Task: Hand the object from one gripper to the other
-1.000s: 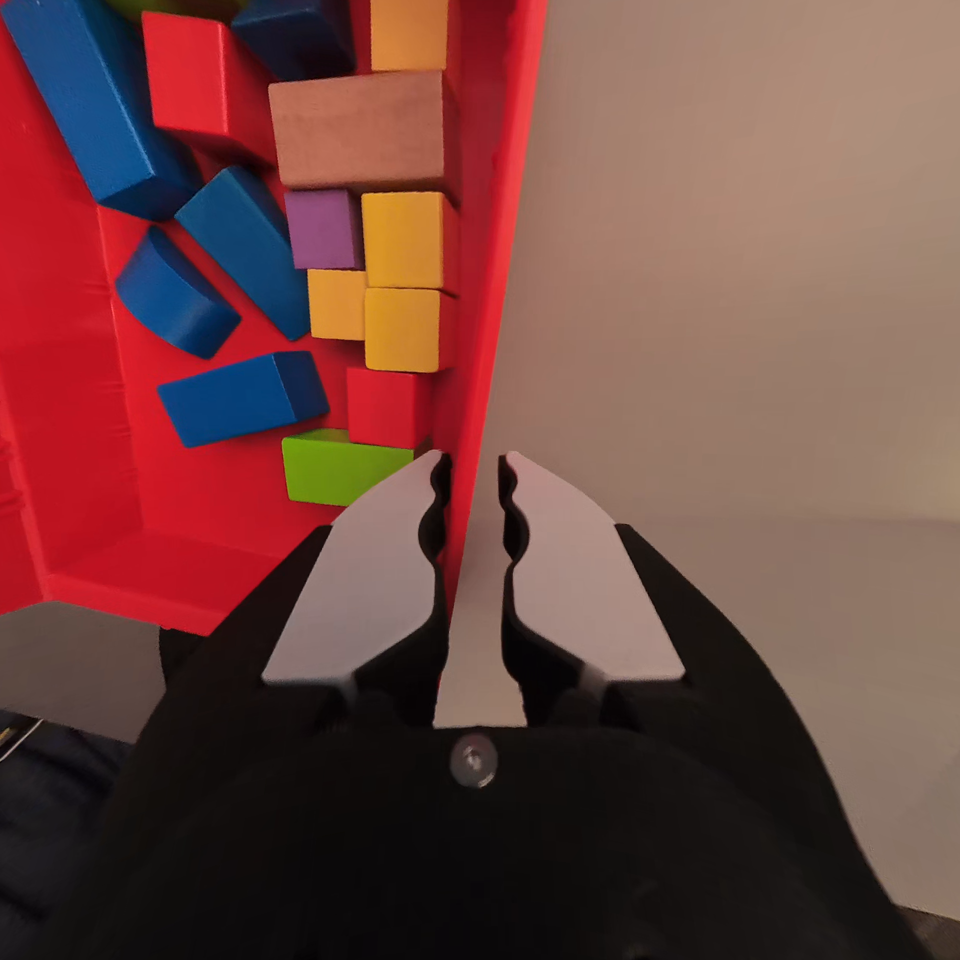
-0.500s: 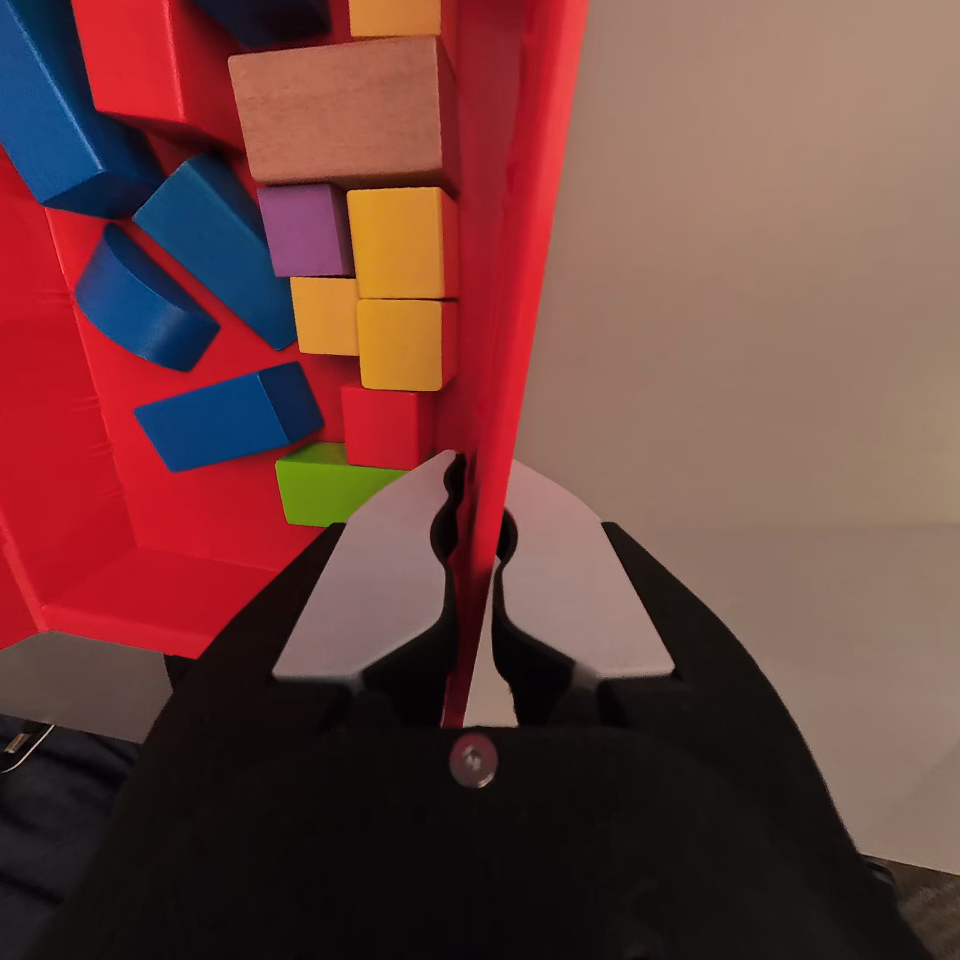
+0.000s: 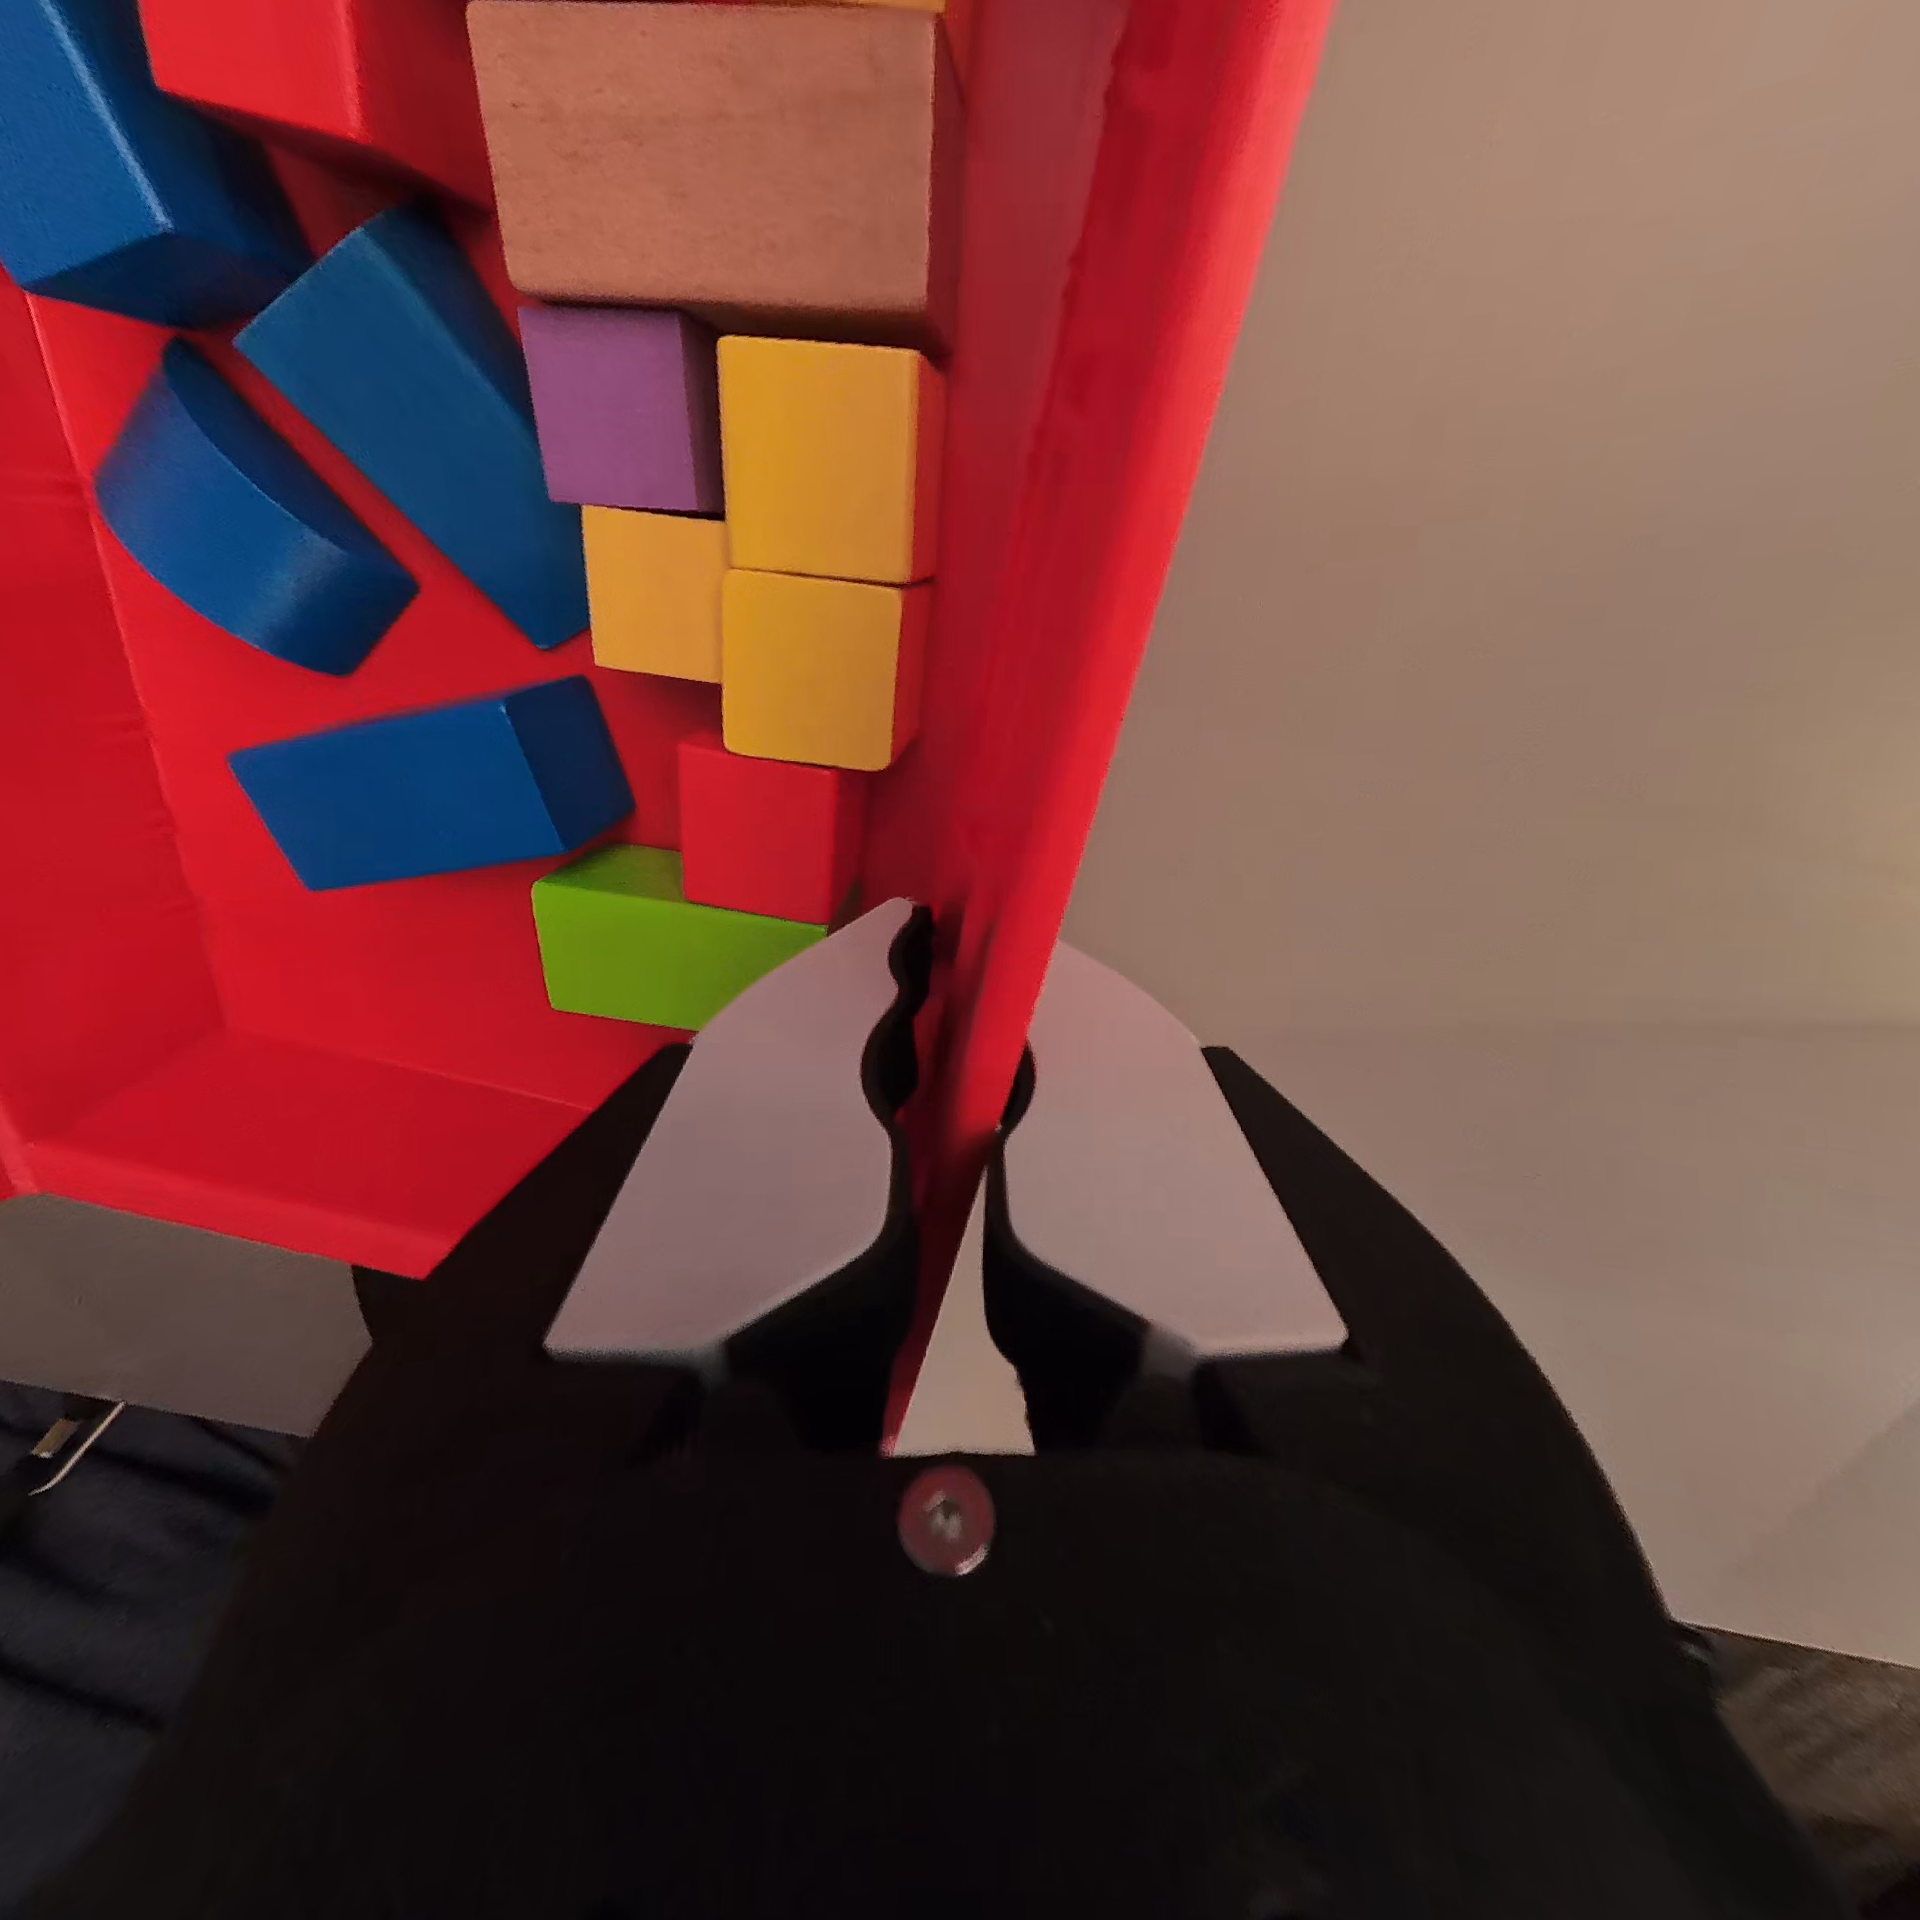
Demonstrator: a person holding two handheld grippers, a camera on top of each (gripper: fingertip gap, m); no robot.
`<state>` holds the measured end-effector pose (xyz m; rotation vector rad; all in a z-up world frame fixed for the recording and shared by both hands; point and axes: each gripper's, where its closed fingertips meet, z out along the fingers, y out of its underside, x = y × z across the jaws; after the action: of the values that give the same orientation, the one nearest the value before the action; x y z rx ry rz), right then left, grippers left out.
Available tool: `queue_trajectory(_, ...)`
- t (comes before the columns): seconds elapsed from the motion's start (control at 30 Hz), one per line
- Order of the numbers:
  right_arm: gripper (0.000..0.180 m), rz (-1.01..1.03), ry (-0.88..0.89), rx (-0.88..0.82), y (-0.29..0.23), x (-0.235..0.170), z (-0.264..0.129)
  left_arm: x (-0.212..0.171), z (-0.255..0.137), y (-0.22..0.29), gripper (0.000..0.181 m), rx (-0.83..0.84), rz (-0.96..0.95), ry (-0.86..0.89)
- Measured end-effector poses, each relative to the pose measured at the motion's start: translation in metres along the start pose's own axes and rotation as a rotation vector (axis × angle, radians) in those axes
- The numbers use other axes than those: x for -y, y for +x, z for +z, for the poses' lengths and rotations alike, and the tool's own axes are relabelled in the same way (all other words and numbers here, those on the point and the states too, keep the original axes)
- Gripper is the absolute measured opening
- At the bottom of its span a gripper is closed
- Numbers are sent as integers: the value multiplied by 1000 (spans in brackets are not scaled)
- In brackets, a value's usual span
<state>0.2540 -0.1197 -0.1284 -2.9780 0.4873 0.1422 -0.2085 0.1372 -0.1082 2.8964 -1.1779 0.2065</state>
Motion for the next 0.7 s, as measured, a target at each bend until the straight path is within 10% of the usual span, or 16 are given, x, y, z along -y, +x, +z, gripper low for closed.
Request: queue_trajectory(0.7,9,-61,-7,21,-21,12,4,-1,11,24,15,-93,26,-55)
